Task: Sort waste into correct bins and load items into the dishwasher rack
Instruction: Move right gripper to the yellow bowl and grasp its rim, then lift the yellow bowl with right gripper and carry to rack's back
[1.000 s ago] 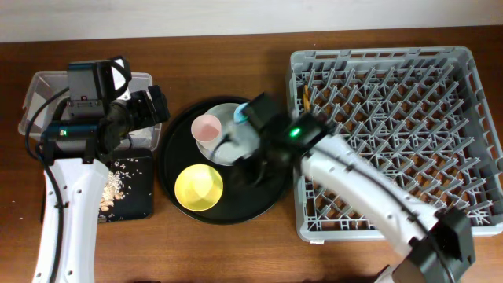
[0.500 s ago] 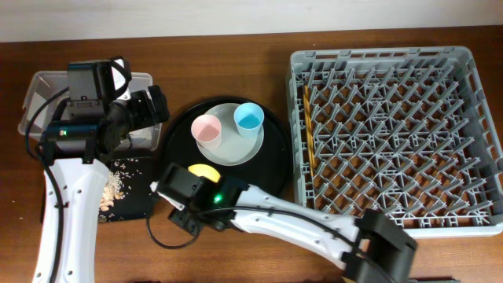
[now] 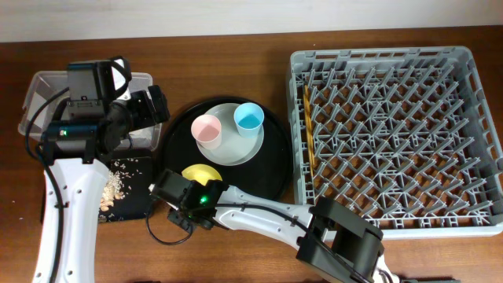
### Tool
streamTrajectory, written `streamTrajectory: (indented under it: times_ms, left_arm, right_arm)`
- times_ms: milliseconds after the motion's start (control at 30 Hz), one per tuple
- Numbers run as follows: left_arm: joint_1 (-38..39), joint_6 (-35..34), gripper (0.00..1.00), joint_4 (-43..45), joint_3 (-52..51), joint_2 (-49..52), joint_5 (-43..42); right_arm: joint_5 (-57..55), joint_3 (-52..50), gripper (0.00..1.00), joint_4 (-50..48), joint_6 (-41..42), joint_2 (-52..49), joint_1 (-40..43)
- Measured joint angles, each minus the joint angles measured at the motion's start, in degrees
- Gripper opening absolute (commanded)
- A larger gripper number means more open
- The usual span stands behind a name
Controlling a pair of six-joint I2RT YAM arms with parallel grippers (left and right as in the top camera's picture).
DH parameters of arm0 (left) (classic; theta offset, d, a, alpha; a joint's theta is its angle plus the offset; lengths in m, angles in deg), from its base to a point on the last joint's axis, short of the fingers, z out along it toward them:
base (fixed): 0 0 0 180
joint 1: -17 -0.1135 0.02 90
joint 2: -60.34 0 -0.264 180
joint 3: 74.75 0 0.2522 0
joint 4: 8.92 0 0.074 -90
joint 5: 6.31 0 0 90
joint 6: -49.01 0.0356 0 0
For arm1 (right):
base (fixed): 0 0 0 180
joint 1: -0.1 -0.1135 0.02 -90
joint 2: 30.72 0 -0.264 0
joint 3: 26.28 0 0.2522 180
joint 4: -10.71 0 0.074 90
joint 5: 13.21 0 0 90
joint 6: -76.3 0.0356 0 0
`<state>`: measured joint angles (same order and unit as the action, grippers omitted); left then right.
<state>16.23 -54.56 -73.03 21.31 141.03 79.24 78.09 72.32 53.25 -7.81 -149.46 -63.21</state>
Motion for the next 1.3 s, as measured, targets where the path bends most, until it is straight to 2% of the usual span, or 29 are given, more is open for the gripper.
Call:
streamTrajectory:
  times_ms: [167, 433, 667, 800, 967, 1067, 1167, 1300]
  left_arm:
    - [0.00, 0.00, 0.99, 0.00, 0.00, 0.00, 0.00]
    - [0.00, 0.00, 0.99, 0.00, 0.00, 0.00, 0.00]
    - [0.00, 0.00, 0.99, 0.00, 0.00, 0.00, 0.02]
    - [0.00, 0.00, 0.99, 0.00, 0.00, 0.00, 0.00]
    - [0.00, 0.00, 0.99, 0.00, 0.00, 0.00, 0.00]
    - [0.00, 0.00, 0.99, 0.02, 0.00, 0.00, 0.00]
    - [0.00, 0.00, 0.99, 0.02, 0.00, 0.00, 0.02]
    - [0.00, 0.00, 0.99, 0.00, 0.00, 0.00, -0.02]
  right_arm:
    - [-0.68, 0.00, 0.04, 1.84, -0.02, 0.00, 0.00]
    - [-1.97, 1.75, 0.04, 12.41, -0.28, 2.29, 0.00]
    - [-1.42, 4.35, 0.04, 21.05, 0.04, 16.22, 1.64]
    - [0.96, 5.51, 0.04, 24.70, 0.13, 27.39, 11.45]
    - [14.71, 5.77, 0.04, 22.82, -1.95, 31.80, 33.38]
    - [31.74, 5.75, 0.04, 17.20, -5.46, 29.86, 48.26]
    - [48.76, 5.77, 0.04, 10.54, -8.92, 25.51, 58.58]
    - [69.75, 5.84, 0.04, -0.35, -11.02, 15.89, 66.95]
